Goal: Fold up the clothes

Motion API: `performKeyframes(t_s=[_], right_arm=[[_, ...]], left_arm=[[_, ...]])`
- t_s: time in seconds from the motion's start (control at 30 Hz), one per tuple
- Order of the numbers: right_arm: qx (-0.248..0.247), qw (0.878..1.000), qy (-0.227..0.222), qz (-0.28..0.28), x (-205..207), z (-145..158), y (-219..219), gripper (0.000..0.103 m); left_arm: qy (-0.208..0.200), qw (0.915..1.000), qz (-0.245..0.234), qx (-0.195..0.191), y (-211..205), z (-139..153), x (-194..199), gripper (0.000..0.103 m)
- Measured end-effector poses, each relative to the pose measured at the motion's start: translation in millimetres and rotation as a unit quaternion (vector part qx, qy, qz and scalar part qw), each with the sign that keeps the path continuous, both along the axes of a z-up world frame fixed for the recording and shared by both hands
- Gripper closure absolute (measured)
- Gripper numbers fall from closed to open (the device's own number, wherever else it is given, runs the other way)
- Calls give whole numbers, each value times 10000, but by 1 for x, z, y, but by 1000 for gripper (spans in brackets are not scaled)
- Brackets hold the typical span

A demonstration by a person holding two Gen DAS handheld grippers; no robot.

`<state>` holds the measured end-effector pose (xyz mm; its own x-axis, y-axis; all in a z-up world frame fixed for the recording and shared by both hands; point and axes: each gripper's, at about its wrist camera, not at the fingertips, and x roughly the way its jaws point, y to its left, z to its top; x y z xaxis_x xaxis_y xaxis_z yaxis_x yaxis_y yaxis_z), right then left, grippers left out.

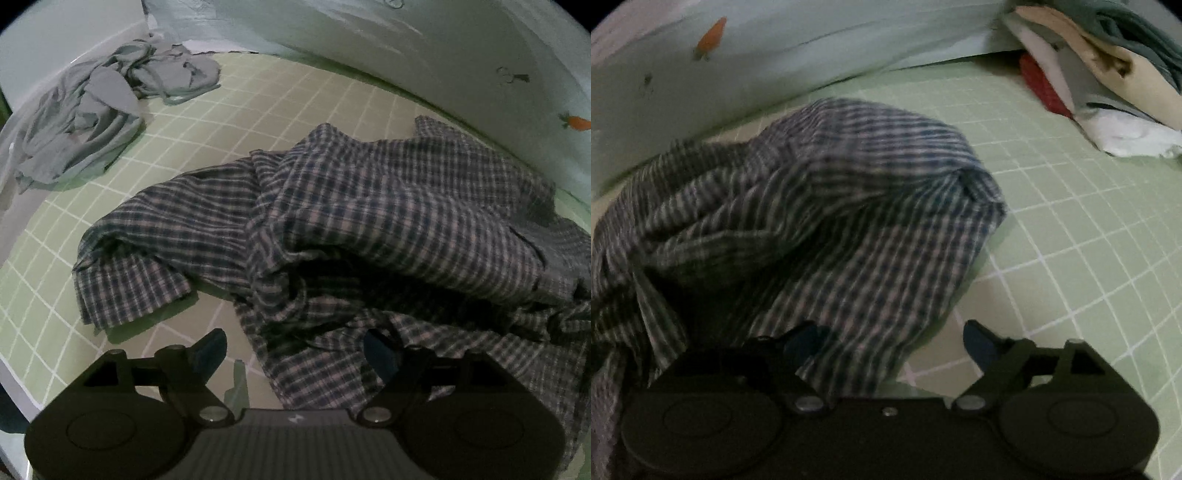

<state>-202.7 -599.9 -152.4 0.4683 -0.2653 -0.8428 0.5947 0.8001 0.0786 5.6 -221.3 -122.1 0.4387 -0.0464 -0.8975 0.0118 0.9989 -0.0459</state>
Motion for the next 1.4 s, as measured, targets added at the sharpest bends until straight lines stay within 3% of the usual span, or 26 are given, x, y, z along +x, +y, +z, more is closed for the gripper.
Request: performKeyframes(t_s=[0.13, 0.17, 0.23, 0.3, 0.33, 0.43, 0.53, 0.6, 0.7, 0.83, 0.97, 1.07, 1.23, 1.33, 1.37, 1.4], right_arm=[[17, 10000, -32, 68, -1, 2, -4, 13], [42, 9999, -93, 86, -2, 3, -6, 18], [34, 9996, -221, 142, -5, 6, -8, 46], [24, 9994, -243, 259, -4, 9, -13, 94], [74, 9992, -264, 306, -4, 8, -17, 101], [-64, 9992, -358, 173, -5, 12, -33, 101], [-1198, 9924, -209, -171, -5, 29, -55, 101], [-1629, 9845, -223, -604, -7, 42, -80, 101], [-1824, 9750, -314, -1229, -9, 62, -123, 101], [-2064, 9679, -327, -1395, -2, 75, -153, 101], [-2326, 9636, -187, -1307, 15, 74, -162, 101], [-2332, 9616, -202, -1435, 25, 73, -162, 101], [-1994, 9677, 26, -1543, 38, 63, -152, 97], [-1685, 9736, 95, -1535, 35, 55, -133, 59], [-1579, 9754, 107, -1533, 34, 52, -127, 39], [-1472, 9771, 119, -1530, 33, 50, -120, 25]], left_arm=[[-23, 9998, 111, 155, 4, -2, 7, 21], [-29, 9997, 139, 194, 5, -2, 9, 21], [-60, 9993, 188, 326, 7, -4, 14, 21], [-119, 9983, 250, 511, 8, -5, 23, 21], [-143, 9978, 301, 565, 11, -5, 28, 21], [-240, 9964, 385, 722, 17, -3, 44, 21], [-364, 9948, 363, 879, 22, 0, 58, 20], [-423, 9940, 357, 941, 25, 2, 68, 20], [-566, 9925, 364, 1017, 28, 8, 86, 20], [-1109, 9878, 161, 1086, 24, 32, 121, 20], [-2030, 9668, -62, 1552, 8, 69, 167, 20], [-2425, 9581, 130, 1521, 2, 89, 199, 20], [-1884, 9752, 8, 1164, -4, 71, 213, 20], [-1478, 9855, -127, 820, -3, 49, 188, 20], [-1330, 9887, -142, 670, -2, 43, 177, 20], [-1187, 9915, -157, 518, -1, 38, 166, 19]])
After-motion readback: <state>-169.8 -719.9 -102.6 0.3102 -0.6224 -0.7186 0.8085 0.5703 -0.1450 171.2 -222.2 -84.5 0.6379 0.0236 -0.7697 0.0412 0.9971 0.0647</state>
